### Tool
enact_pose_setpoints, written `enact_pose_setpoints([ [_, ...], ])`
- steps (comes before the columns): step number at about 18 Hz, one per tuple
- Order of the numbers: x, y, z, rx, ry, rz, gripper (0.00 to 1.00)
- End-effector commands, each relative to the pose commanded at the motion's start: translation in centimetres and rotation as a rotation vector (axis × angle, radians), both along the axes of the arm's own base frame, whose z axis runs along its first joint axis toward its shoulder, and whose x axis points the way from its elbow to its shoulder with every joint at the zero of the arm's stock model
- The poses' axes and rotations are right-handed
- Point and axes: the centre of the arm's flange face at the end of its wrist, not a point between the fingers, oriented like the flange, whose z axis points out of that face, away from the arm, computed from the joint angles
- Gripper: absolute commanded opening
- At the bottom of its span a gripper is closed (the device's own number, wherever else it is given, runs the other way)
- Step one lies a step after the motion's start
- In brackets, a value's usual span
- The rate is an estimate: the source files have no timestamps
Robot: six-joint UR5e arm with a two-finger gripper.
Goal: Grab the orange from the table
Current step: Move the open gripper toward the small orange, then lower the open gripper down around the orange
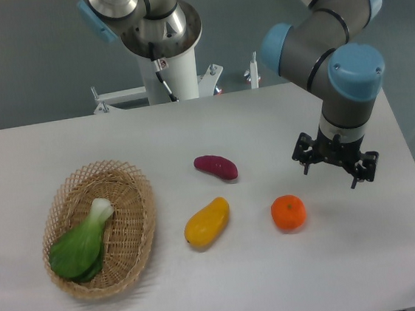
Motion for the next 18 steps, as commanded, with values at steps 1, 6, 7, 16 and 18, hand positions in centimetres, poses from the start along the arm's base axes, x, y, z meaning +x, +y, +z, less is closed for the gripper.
enact_pose_setpoints([
  [1, 0.0, 0.0, -0.1, -0.001, -0.001, 0.0, 1.0],
  [6, 0.0, 0.0, -0.1, 0.0, -0.002, 0.005, 1.0],
  [7, 0.1, 0.1, -0.1, 0.0, -0.002, 0.003, 1.0],
  [16, 3.2, -0.9, -2.1, 0.052, 0.118, 0.0, 1.0],
  [18, 3.5, -0.8, -2.1, 0.051, 0.115, -0.002, 1.0],
])
